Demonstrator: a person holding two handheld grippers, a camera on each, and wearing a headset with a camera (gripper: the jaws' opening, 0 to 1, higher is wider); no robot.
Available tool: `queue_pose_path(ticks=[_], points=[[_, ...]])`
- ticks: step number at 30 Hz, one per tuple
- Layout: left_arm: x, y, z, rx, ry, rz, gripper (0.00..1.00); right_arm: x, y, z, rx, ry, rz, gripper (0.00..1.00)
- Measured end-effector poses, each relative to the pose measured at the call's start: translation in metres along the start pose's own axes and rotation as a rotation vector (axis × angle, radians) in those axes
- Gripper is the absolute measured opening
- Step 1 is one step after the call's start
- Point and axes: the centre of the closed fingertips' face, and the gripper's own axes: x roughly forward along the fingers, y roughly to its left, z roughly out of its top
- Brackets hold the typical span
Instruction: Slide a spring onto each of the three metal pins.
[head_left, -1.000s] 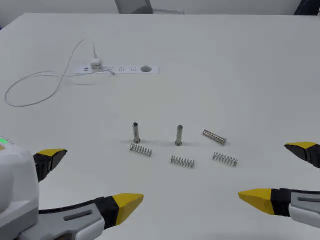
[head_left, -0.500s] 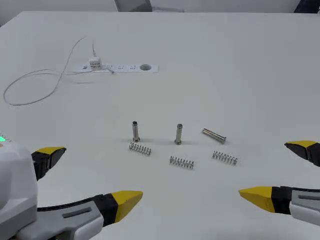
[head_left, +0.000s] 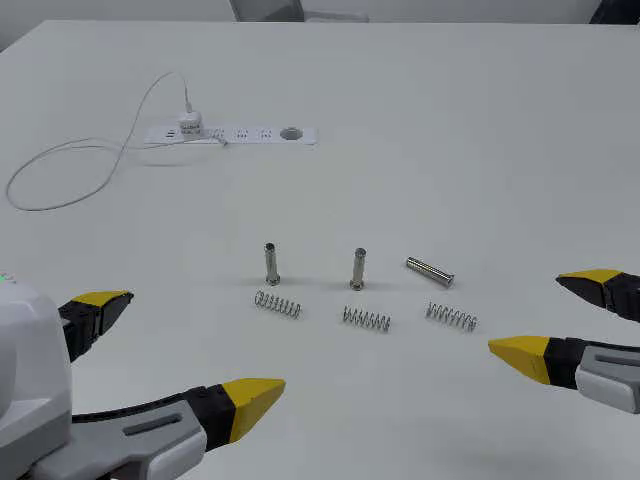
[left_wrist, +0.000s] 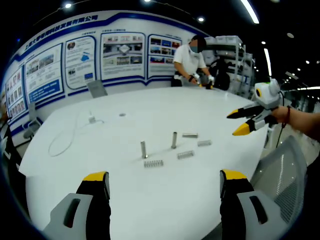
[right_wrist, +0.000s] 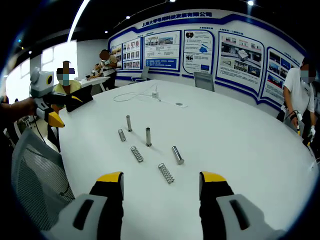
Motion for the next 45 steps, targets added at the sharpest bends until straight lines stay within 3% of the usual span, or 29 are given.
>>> queue_pose_path(ticks=[12,16,25,45], points=[[0.003,0.0,-0.004,-0.006,0.006,0.004,0.91,0.026,-0.013,0.009,-0.008,0.03,0.014,0.53],[0.004,0.0,-0.005,-0.014,0.009,0.004,0.91,0.036,-0.017,0.011,-0.043,0.043,0.022,0.49],[0.009,0.0,-0.007,-0.017,0.014,-0.001,0.9,0.057,-0.029,0.013,-0.045,0.063,0.037,0.47],[0.02,0.005,-0.011,-0.035,0.011,-0.008,0.88,0.113,-0.036,0.011,-0.073,0.128,0.096,0.38]])
